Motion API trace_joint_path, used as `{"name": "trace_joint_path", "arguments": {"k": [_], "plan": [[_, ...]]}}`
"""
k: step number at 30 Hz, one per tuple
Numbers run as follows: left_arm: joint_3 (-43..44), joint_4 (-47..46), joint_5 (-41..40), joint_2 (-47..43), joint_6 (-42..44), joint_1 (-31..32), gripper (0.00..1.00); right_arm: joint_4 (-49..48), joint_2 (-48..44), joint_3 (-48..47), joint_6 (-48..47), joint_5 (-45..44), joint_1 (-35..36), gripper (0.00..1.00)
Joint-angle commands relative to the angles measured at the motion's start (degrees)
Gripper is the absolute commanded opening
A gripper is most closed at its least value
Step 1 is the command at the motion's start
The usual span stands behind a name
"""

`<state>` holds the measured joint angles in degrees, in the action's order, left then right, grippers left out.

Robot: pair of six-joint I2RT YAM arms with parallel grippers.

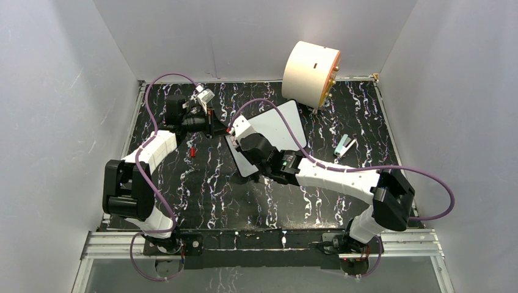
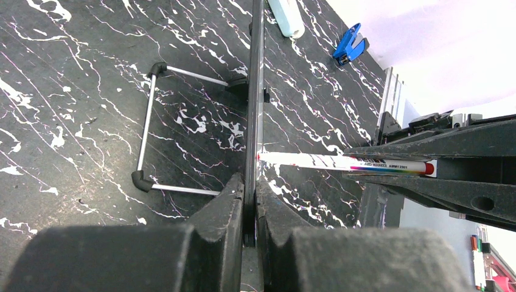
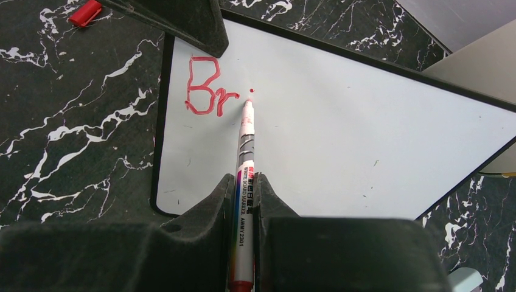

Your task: Write a sentence on the whiteboard

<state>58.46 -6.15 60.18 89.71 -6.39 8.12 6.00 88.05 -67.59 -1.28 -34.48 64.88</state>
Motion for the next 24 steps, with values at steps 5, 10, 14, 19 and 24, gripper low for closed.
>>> {"name": "trace_joint_path", "arguments": {"k": [5,10,14,19,24], "plan": [[-0.36,3.43,-1.38,0.69,1.47,0.93,0.00,1.07,0.30,-1.99,0.84,0.31,-0.45,0.00],[-0.42,3.43,-1.38,0.74,1.38,0.93,0.00,2.14,-0.03,-1.65,0.84,0.54,-0.38,0.00],[-0.37,3.43,-1.38,0.73,1.38,0.93,0.00,2.61,-0.31,-1.40,2.13,0.64,-0.41,0.00],[-0.42,3.43,-1.39,0.67,1.38,0.93,0.00,2.63,-0.64,-1.23,2.40,0.98,-0.41,0.00],[-0.38,3.43,-1.50,0.73,1.38,0.93,0.00,2.83,-0.76,-1.15,2.55,0.81,-0.39,0.00]]}}
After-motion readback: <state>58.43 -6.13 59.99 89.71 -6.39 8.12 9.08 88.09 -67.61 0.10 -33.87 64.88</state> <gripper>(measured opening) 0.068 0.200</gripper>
